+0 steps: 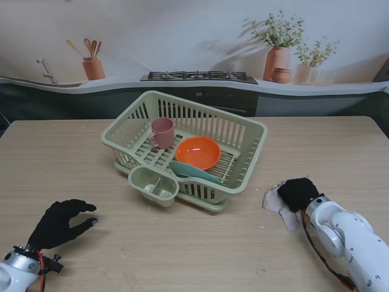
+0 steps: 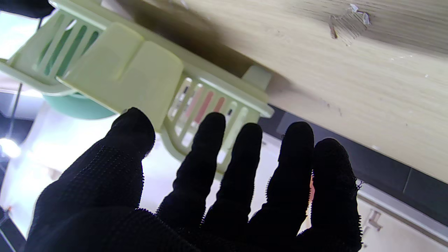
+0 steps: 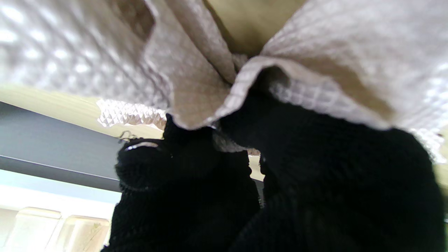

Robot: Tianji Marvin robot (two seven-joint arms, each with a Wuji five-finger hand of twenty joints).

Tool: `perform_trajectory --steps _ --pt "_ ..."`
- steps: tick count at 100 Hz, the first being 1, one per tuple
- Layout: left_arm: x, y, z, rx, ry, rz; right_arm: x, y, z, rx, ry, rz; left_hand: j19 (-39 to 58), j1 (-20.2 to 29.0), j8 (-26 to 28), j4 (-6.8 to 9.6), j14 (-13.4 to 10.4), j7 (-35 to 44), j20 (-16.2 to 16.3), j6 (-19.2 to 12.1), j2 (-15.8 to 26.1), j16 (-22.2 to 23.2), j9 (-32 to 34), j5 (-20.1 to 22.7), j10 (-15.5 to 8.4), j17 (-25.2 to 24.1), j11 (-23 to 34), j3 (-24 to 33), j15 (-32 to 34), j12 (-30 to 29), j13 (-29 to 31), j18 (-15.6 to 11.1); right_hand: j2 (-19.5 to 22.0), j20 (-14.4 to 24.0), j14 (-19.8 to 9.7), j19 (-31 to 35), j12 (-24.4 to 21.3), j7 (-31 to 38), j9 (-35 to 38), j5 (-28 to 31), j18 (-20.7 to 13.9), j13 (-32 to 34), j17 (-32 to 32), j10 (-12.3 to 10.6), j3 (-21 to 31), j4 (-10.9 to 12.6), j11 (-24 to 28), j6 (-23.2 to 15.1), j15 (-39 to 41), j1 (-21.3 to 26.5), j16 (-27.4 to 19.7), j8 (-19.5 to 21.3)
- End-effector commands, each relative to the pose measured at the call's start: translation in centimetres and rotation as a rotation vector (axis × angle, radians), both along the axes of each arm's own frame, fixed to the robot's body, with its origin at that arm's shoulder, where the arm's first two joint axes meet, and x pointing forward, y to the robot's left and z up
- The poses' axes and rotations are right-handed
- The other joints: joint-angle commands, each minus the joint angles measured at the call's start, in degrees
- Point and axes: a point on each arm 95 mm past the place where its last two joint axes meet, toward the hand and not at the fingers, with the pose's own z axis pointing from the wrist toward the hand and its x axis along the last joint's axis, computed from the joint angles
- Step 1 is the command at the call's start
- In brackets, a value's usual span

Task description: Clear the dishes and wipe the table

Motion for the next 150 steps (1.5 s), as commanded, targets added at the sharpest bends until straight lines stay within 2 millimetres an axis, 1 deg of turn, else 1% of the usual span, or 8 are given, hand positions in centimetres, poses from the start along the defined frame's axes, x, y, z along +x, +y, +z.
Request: perform_trajectory --steps 1,24,50,59,66,81,111,150 --pt "-0.2 -0.1 -0.1 -0.001 0.005 -0.007 -0.8 0.4 -1.8 -0.005 0.06 0.005 0.0 1.7 0.4 2.04 1.1 -0.7 -0.4 -0.1 2.5 0.2 -1.5 2.6 0.5 -0.7 -0.4 -1.4 -0.1 -0.8 -1.3 -0.9 4.7 -0.1 -2.6 -0.2 -1.3 -11.8 0.4 -2.2 -3.8 0.4 -1.0 0.0 -6.6 -0.9 0.7 3.1 1.5 -2.6 -0.2 -6.0" --pt "-0.1 0.2 0.1 -0.003 -0.007 -0.01 -1.4 0.0 -1.3 0.018 0.026 0.013 0.0 1.7 0.4 2.04 1.1 -0.7 -0.4 -0.1 2.4 0.2 -1.4 2.6 0.5 -0.7 -0.4 -1.3 -0.2 -0.8 -1.3 -0.9 6.5 -1.2 -1.4 -4.0 -3.2 -14.5 -1.5 -4.4 -2.3 -2.6 -5.8 -0.6 -10.4 -0.6 -2.5 4.2 -3.3 -3.9 -0.8 -7.8" --pt "0.4 0.2 0.4 -0.015 -0.01 -0.023 -2.7 -0.5 -0.3 0.069 0.014 0.032 0.0 1.6 0.4 2.02 1.0 -0.7 -0.4 -0.1 2.3 0.2 -1.5 2.5 0.3 -0.7 -0.4 -1.2 -0.2 -0.8 -1.4 -1.0 5.1 -4.4 1.5 -13.8 -2.8 -21.6 -7.7 -8.5 1.3 -9.1 -15.0 -0.8 -9.8 -1.4 -8.1 7.6 -17.7 -9.8 0.8 -9.0" --pt "0.5 0.2 0.4 -0.018 -0.014 -0.024 -3.2 -0.6 0.0 0.088 0.024 0.032 0.0 1.5 0.4 2.01 1.0 -0.8 -0.4 -0.2 2.3 0.2 -1.6 2.4 0.4 -0.7 -0.5 -1.2 -0.2 -0.8 -1.4 -1.0 6.1 -6.0 2.3 -17.4 -2.1 -28.9 -10.3 -8.5 1.6 -12.0 -18.5 -0.7 -8.9 0.1 -11.4 9.0 -24.1 -13.1 -0.9 -6.9" --pt "0.6 0.2 0.4 -0.02 -0.017 -0.024 -3.6 -0.7 0.3 0.102 0.04 0.024 0.0 1.6 0.4 2.01 1.0 -0.8 -0.4 -0.2 2.3 0.2 -1.6 2.4 0.4 -0.8 -0.4 -1.2 -0.2 -0.8 -1.4 -1.1 7.8 -7.6 2.9 -21.3 -2.9 -38.4 -14.5 -9.9 1.3 -16.6 -22.8 -0.2 -8.4 5.7 -14.9 10.9 -29.8 -16.7 -2.6 1.1" --pt "0.8 0.2 0.5 -0.026 -0.021 -0.027 -4.3 -0.9 0.9 0.154 0.07 -0.01 0.0 1.6 0.4 2.01 0.9 -0.7 -0.4 -0.2 2.3 0.2 -1.6 2.4 0.4 -0.8 -0.4 -1.2 -0.2 -0.8 -1.4 -1.0 9.8 -9.4 3.2 -28.3 -4.8 -45.7 -23.1 -15.9 -0.6 -26.3 -31.7 1.0 -12.7 5.3 -20.1 13.2 -38.8 -20.3 -6.2 1.5" --pt "1.1 0.2 0.6 -0.035 -0.041 -0.027 -4.8 -1.2 2.4 0.243 0.052 -0.038 0.0 1.5 0.4 1.98 1.0 -0.7 -0.4 -0.2 2.4 0.2 -1.5 2.5 0.4 -0.8 -0.5 -1.3 -0.3 -0.8 -1.4 -1.1 12.1 -9.6 2.9 -35.8 -6.6 -50.0 -30.2 -20.9 -1.3 -33.5 -38.7 0.7 -17.4 4.9 -24.2 12.9 -45.8 -23.0 -9.5 2.1" --pt "1.2 0.6 1.0 -0.044 -0.079 -0.03 -5.3 -1.8 4.0 0.302 -0.003 -0.013 -0.1 1.5 0.4 1.98 0.9 -0.8 -0.4 -0.3 2.5 0.2 -1.6 2.4 0.4 -0.8 -0.5 -1.5 -0.3 -0.8 -1.5 -1.0 13.5 -7.6 3.5 -39.1 -7.4 -51.0 -31.5 -21.9 0.9 -34.4 -40.7 0.4 -20.5 4.7 -25.8 10.3 -48.8 -24.3 -10.4 3.1"
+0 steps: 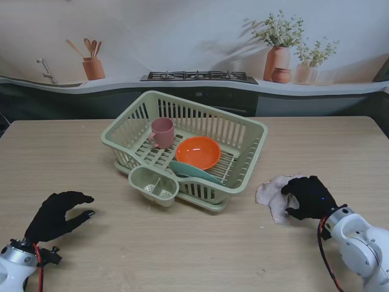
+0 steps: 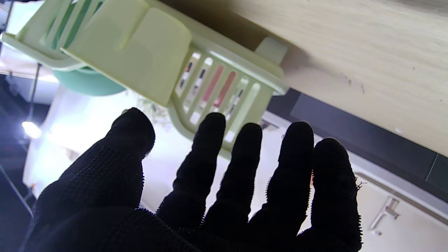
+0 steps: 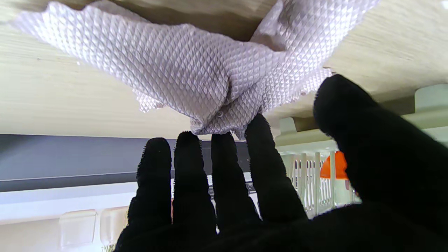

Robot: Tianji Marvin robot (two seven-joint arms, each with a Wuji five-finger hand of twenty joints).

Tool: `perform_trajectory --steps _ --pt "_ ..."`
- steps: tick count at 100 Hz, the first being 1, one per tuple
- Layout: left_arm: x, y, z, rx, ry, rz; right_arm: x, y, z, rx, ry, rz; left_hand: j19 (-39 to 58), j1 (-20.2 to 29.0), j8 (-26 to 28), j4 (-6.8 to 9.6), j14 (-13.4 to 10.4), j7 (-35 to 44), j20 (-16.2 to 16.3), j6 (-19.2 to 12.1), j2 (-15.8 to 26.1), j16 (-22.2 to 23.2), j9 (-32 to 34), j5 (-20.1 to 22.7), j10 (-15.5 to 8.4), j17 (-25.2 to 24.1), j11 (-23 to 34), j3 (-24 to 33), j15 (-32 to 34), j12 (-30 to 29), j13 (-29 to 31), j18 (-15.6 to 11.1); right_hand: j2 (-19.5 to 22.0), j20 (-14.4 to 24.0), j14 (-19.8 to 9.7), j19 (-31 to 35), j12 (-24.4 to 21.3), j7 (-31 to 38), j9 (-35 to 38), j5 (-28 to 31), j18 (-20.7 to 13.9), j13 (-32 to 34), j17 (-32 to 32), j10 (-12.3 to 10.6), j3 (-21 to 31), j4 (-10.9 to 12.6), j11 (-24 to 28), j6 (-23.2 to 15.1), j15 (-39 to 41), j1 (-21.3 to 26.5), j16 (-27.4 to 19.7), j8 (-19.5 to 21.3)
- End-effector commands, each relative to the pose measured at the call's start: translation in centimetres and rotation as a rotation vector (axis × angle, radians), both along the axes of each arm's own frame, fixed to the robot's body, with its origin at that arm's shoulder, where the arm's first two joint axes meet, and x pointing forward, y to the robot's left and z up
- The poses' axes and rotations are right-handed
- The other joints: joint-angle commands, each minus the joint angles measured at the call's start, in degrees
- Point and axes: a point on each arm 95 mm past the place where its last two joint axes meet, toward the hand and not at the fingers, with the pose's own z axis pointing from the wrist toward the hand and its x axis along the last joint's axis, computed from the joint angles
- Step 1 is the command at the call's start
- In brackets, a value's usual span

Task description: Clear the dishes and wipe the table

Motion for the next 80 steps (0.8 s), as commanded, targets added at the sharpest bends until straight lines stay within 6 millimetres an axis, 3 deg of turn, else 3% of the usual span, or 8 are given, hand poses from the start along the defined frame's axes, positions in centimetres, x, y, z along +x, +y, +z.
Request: perform_trajectory --steps 1,50,67,80 --pt "0.0 -0.1 0.0 0.001 -0.001 -0.004 -0.3 0.2 0.2 0.007 -0.001 0.014 -0.1 1.5 0.4 1.99 0.9 -0.7 -0.4 -0.3 2.4 0.2 -1.6 2.4 0.3 -0.8 -0.5 -1.5 -0.3 -0.9 -1.4 -1.0 0.7 1.1 1.0 -1.6 -0.4 -0.4 -2.1 -2.2 1.3 -1.7 -1.2 0.0 -1.2 0.7 -0.7 -0.7 -0.6 -2.0 -0.6 0.7" --pt "-0.1 0.2 0.4 0.016 -0.02 -0.009 -0.9 0.0 1.5 0.062 -0.034 0.031 -0.2 1.5 0.4 1.97 1.0 -0.9 -0.5 -0.3 2.5 0.2 -1.8 2.2 0.3 -1.0 -0.7 -1.9 -0.4 -0.9 -1.6 -1.2 3.1 3.2 2.4 -4.6 -1.4 -4.9 -1.5 -8.5 2.5 -1.9 -2.5 0.4 -5.8 0.7 -3.1 -2.8 -4.0 -3.7 -0.6 -1.3" --pt "-0.1 0.3 0.4 0.015 -0.021 -0.013 -1.0 0.1 1.6 0.096 -0.04 0.028 -0.2 1.5 0.4 1.98 1.0 -0.9 -0.5 -0.3 2.4 0.2 -1.8 2.1 0.4 -1.0 -0.7 -2.0 -0.5 -0.9 -1.7 -1.1 3.9 3.6 1.6 -4.8 -1.4 -4.5 -1.1 -8.5 2.4 -0.8 -2.2 -0.2 -7.1 0.7 -3.2 -0.9 -4.1 -4.6 -0.5 -1.4" --pt "0.0 0.3 0.6 0.01 -0.016 -0.015 -1.3 0.3 1.3 0.136 -0.043 0.019 -0.3 1.5 0.4 1.97 0.9 -1.0 -0.5 -0.3 2.4 0.2 -2.0 2.0 0.3 -1.1 -0.8 -2.1 -0.5 -1.0 -1.7 -1.2 4.6 4.7 0.7 -4.6 0.1 -3.4 -2.7 -9.4 1.7 -1.3 -1.7 -0.5 -8.9 1.1 -0.2 0.5 -1.6 -4.9 1.2 -0.7"
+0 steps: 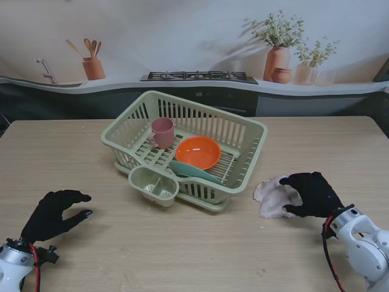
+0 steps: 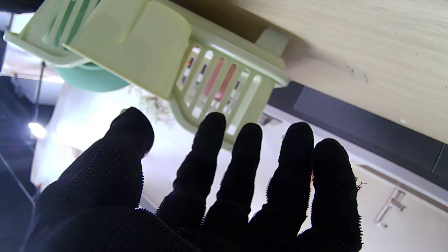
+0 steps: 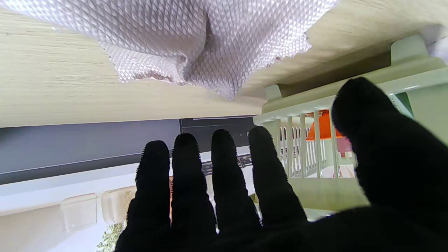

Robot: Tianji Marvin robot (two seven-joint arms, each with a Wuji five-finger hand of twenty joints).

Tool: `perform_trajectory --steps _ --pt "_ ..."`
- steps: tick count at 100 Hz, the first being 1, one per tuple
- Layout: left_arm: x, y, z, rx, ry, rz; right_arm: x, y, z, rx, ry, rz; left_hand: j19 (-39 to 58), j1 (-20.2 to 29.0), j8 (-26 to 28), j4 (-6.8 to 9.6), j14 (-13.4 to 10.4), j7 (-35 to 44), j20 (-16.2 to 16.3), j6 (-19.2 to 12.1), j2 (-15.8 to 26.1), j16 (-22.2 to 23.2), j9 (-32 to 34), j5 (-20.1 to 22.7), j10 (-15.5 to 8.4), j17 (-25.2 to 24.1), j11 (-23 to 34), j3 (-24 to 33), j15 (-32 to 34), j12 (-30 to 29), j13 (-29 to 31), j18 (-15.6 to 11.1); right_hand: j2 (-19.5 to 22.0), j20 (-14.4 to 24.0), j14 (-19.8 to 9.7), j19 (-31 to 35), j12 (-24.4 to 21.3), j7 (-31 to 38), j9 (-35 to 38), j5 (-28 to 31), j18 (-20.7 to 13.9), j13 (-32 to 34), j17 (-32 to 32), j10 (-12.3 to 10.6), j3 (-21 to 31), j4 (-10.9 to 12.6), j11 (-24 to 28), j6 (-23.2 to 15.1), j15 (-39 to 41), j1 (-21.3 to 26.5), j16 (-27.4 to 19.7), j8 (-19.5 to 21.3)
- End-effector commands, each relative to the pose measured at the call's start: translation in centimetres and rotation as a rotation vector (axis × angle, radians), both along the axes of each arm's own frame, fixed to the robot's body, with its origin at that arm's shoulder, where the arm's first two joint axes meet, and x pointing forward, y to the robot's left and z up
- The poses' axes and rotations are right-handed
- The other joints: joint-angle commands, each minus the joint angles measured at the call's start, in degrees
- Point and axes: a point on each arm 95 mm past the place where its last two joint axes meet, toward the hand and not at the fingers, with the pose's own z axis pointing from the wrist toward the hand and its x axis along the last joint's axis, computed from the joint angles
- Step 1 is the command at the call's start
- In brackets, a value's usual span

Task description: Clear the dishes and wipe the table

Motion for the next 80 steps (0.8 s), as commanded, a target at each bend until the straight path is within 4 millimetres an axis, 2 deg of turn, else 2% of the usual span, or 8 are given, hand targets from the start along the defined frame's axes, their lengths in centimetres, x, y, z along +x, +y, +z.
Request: perform_trajectory --steps 1,18,36,64,80 --pt "0.1 -0.2 0.1 -0.001 0.008 -0.009 -0.4 0.5 -0.6 0.015 0.013 0.008 -0.3 1.5 0.4 1.98 0.9 -1.0 -0.5 -0.3 2.4 0.2 -1.8 2.0 0.2 -0.7 -0.6 -1.4 -0.5 -0.9 -1.2 -1.2 1.0 1.6 -0.6 -0.7 1.1 0.5 -2.4 -2.5 0.7 -1.4 -0.4 -0.4 -1.9 1.2 2.1 1.7 1.9 -2.1 1.4 0.6" --pt "0.2 -0.2 0.2 -0.007 0.004 -0.009 -0.3 0.7 -1.3 0.074 -0.02 0.005 -0.3 1.5 0.4 1.98 0.9 -1.0 -0.6 -0.4 2.4 0.2 -1.9 2.0 0.3 -0.7 -0.6 -1.4 -0.6 -1.0 -1.3 -1.3 2.2 3.0 -2.5 2.9 3.2 4.9 -6.1 -5.3 -1.1 -2.0 0.3 -0.2 -5.7 1.8 8.8 4.6 9.3 -2.9 4.0 3.0" --pt "0.4 -0.1 0.3 -0.008 0.001 -0.015 -0.7 0.9 -1.5 0.128 -0.006 -0.012 -0.3 1.5 0.4 1.98 0.8 -1.0 -0.6 -0.4 2.3 0.2 -1.9 1.9 0.2 -0.8 -0.6 -1.4 -0.6 -0.9 -1.2 -1.2 2.7 2.5 -3.1 3.9 3.8 8.0 -7.2 -7.4 -1.6 -2.4 0.1 -0.6 -9.9 2.8 11.1 4.9 11.1 -2.9 4.3 3.7" --pt "0.3 0.2 0.6 -0.009 -0.018 -0.02 -1.6 1.4 -2.5 0.181 0.01 -0.011 -0.3 1.5 0.5 1.99 0.8 -1.0 -0.6 -0.5 2.1 0.2 -1.9 1.9 0.1 -0.8 -0.7 -1.3 -0.7 -1.0 -1.3 -1.2 2.8 2.3 -3.5 6.8 5.6 15.5 -7.4 -9.4 -2.2 -1.7 1.7 -0.7 -11.0 3.6 16.5 5.7 15.7 -3.0 5.6 6.2" --pt "0.3 0.4 0.7 -0.009 -0.023 -0.023 -1.8 1.8 -3.0 0.206 0.024 -0.011 -0.5 1.2 0.4 1.94 0.4 -1.3 -0.7 -0.6 1.5 0.1 -2.6 1.2 0.0 -1.1 -1.0 -1.2 -1.0 -1.1 -1.8 -1.5 2.0 1.9 -3.5 7.9 6.1 17.4 -7.6 -10.3 -2.4 -1.5 2.3 -0.8 -11.1 4.0 18.0 5.9 17.1 -2.8 5.9 6.6"
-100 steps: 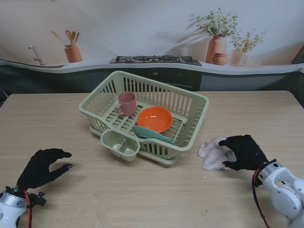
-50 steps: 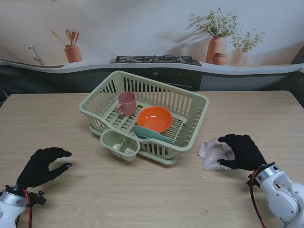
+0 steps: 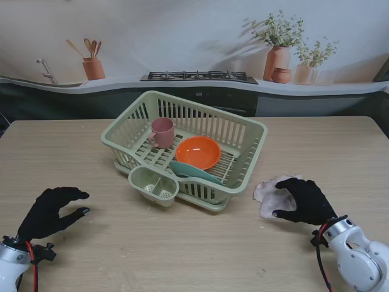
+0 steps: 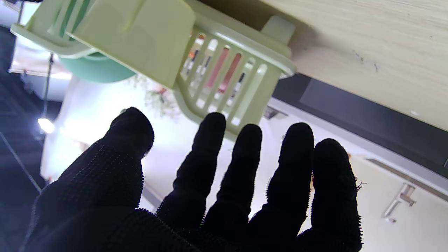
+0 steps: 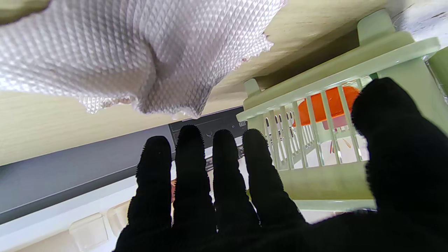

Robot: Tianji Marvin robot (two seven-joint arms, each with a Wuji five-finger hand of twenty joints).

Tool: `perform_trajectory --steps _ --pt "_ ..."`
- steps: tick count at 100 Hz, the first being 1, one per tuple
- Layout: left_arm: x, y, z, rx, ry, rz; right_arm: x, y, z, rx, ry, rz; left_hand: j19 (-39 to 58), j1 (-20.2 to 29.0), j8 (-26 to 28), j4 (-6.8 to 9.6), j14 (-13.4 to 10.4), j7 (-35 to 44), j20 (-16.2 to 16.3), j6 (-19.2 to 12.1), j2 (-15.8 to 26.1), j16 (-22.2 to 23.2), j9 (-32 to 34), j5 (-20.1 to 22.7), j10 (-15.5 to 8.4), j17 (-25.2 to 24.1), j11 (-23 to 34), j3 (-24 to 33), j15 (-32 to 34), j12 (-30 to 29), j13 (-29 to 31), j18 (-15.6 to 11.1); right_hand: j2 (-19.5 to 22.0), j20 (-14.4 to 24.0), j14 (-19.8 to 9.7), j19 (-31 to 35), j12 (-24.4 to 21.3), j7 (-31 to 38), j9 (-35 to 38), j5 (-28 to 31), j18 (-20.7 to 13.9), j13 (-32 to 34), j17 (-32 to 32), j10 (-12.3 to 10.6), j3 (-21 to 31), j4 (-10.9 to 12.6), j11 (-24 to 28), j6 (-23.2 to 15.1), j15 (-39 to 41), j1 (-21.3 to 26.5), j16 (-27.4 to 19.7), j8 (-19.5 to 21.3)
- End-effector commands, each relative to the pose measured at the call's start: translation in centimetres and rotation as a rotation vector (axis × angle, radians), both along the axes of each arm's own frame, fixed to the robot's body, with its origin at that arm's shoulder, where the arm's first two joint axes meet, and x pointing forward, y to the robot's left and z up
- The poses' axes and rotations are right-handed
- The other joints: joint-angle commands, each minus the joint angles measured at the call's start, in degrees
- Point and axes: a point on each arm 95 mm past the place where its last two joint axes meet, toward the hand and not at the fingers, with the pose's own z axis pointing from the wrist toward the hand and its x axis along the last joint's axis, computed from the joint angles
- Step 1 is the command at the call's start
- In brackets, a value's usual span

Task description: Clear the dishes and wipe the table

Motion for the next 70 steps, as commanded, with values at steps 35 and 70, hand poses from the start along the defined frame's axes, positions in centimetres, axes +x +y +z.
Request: perform_trajectory --steps 35,70 --pt "-0.2 -0.4 -0.3 0.003 0.009 -0.007 -0.7 0.3 -0.6 0.012 0.016 0.035 -2.0 -0.6 -0.1 1.55 -0.2 -2.5 -1.5 -0.6 -2.0 -0.3 -4.0 -0.9 -0.7 -2.7 -0.8 1.8 -1.9 -1.4 -3.4 -1.5 -1.6 -0.6 -1.5 2.6 1.2 2.5 -1.9 -3.7 -1.6 -0.6 0.7 -0.7 -0.5 3.0 2.5 1.2 2.3 1.6 1.0 0.9" --pt "-1.3 -0.4 -0.7 0.015 -0.018 -0.011 -1.4 0.1 -0.5 0.016 0.008 0.051 -2.1 -2.2 -0.3 0.89 -0.8 -3.1 -1.9 -0.4 -5.9 -0.2 -5.2 -2.2 -1.1 -2.8 -0.7 8.7 -2.4 -1.2 -3.7 -1.6 -2.2 -1.2 -1.5 2.7 1.1 2.6 -2.0 -3.8 -1.6 -0.7 0.7 -0.8 1.7 2.9 2.3 1.2 2.1 2.0 0.8 0.5"
